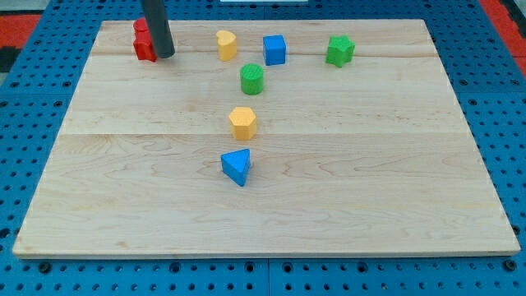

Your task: Move your arm towards green circle

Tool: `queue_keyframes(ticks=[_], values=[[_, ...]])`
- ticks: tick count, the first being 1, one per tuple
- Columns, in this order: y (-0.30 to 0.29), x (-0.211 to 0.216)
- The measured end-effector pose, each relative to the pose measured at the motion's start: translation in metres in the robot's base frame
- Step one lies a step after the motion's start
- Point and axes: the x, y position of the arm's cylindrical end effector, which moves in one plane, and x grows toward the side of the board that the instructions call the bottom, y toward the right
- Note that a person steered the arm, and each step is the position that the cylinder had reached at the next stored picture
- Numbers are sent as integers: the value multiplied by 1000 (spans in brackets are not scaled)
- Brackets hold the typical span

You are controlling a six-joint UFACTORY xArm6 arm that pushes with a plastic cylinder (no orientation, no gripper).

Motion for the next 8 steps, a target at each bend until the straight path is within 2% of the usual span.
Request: queue_keyframes(ticks=[5,7,8], values=[[-14,-8],[-13,23],[-13,23]])
